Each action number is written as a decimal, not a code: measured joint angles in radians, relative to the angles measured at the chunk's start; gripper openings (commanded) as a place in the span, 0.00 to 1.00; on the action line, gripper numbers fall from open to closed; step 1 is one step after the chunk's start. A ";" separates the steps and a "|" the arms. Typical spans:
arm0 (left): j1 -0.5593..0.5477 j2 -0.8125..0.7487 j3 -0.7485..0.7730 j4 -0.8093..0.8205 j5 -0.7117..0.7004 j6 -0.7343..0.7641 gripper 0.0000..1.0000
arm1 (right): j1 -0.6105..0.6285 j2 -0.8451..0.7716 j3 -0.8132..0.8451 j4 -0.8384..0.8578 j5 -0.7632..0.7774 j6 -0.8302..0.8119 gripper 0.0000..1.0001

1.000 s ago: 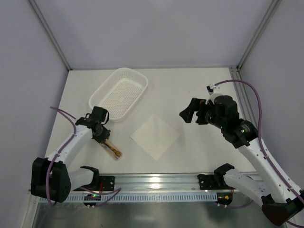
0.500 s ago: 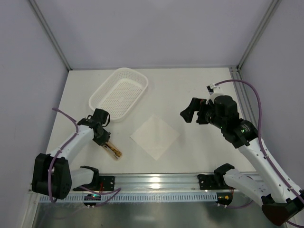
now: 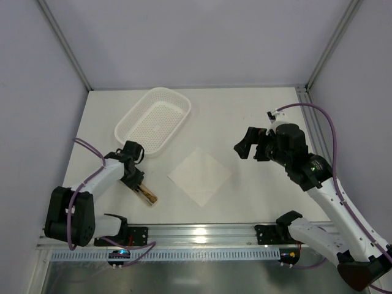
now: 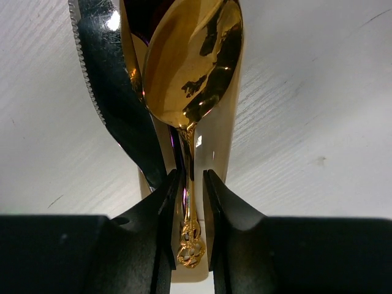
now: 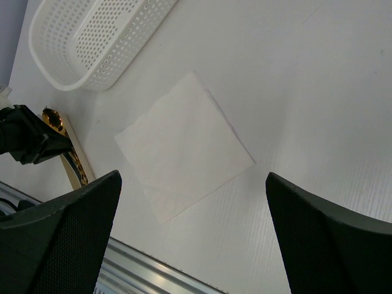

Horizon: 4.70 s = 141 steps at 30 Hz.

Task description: Place the utensils on the paper napkin and roll it up

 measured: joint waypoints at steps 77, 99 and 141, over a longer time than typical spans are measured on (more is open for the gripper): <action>-0.516 0.390 0.639 0.104 0.123 0.274 0.00 | 0.000 0.049 0.001 -0.027 0.026 0.019 1.00; -0.535 0.621 0.705 0.184 0.183 0.231 0.00 | 0.000 0.048 0.000 -0.026 0.061 -0.007 1.00; -0.535 0.682 0.709 0.182 0.183 0.206 0.14 | 0.000 0.039 -0.008 -0.027 0.094 -0.026 1.00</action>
